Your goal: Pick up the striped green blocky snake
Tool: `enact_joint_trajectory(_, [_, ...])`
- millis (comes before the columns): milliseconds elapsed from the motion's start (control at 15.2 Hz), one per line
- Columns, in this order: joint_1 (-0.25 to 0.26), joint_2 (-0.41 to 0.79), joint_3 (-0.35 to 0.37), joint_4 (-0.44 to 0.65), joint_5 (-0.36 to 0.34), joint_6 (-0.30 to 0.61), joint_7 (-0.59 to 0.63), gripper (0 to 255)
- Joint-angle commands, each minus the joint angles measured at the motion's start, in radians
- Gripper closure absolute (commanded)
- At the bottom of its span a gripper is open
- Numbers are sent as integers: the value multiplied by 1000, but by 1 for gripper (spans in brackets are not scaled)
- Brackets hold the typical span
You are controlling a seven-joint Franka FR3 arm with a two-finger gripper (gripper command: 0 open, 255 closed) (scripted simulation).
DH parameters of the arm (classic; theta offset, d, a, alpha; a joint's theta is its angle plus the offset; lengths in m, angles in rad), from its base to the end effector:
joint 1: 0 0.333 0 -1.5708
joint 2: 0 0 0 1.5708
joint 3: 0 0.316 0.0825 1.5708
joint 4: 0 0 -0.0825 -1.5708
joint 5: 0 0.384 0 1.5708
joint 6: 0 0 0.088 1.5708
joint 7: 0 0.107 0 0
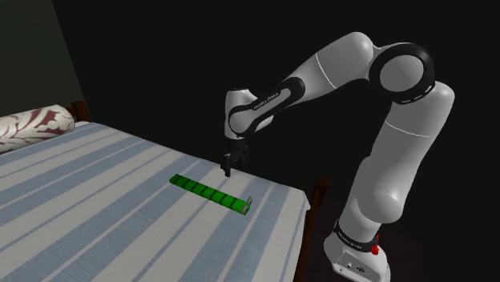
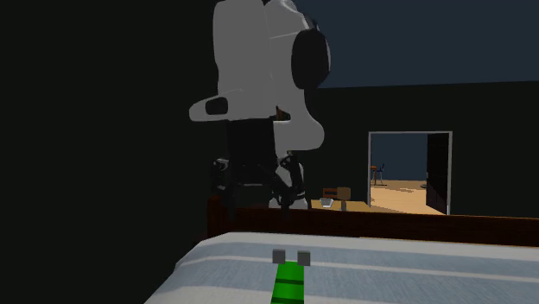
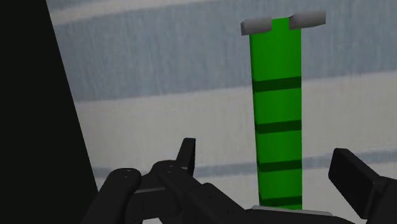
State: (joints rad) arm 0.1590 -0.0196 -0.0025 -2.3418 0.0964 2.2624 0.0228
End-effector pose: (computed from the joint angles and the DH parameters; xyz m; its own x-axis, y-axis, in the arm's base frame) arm 0.4883 0.0796 0.3367 0.9954 0.0720 -0.0635 0.0676 -0.9953 -0.0690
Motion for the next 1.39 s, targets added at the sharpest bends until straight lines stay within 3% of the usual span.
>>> enact_joint_trajectory(0, [8,82,8,50,15,41,-8,0])
enact_joint_trajectory(594, [39,399,50,292,58,149,-24,0])
enact_joint_trajectory(1188, [38,477,54,290,65,228,-37,0])
enact_joint_trajectory(1254, [39,475,54,289,65,228,-36,255])
enact_joint_trajectory(1320, [39,475,54,289,65,228,-36,255])
